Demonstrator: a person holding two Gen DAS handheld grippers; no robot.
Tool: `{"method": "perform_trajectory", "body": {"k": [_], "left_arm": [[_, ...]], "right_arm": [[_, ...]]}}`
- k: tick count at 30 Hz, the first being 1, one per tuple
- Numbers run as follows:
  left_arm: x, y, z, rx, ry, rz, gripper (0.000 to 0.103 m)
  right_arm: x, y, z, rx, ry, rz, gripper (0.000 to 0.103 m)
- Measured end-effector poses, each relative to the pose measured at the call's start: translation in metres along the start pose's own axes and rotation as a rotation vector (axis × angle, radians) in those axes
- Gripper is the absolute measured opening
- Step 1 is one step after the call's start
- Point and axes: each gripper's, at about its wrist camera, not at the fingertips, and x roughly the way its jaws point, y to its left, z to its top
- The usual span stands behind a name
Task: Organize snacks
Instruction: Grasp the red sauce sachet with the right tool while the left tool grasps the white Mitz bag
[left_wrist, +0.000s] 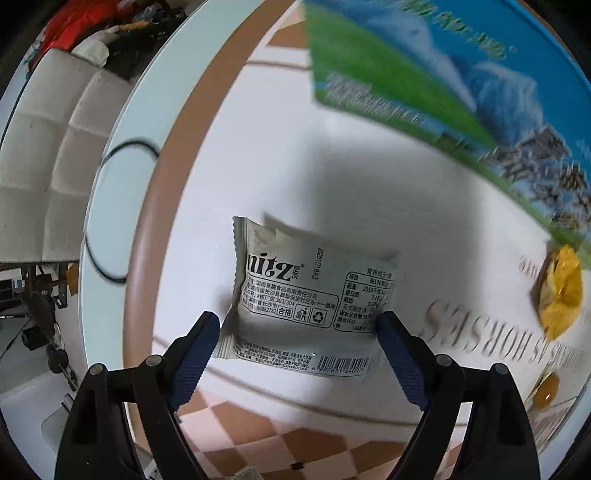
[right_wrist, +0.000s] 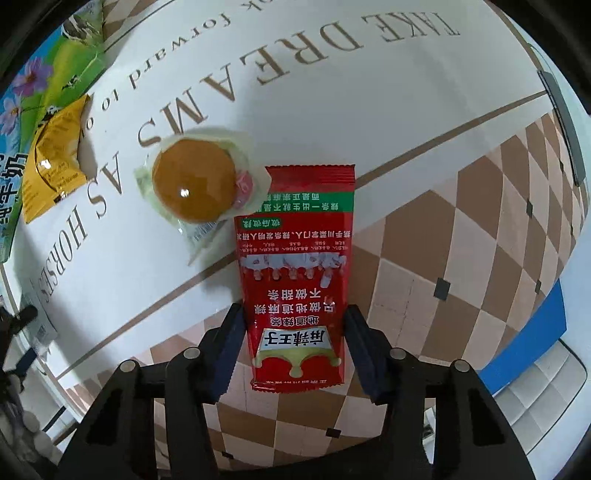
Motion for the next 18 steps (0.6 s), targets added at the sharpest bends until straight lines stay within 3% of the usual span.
{"method": "perform_trajectory", "body": {"k": [4,7,12,18], "left_arm": [[0.004,0.025,-0.025,-0.006,0.047,-0.001,0.087],[0.002,0.047,-0.042,-0.063,0.101,-0.065,0.087],[-0.008,0.086,-0.052,-0.309,0.176,-0.280,0.087],[0.016,0.106,-0.039,-0.501,0.277,-0.324,0.087]], "right_arm": [[0.007,-0.007,-0.007,-0.011,0.039,0.014,0.059],[0.014,-0.016,-0.011,0.002,0.087,0.052,0.069],[0.018,-0.025,-0.018,0.030,0.101,0.071,0.075],[0.022,-0.024,-0.017,0.049,0.108,0.062,0.080]]}}
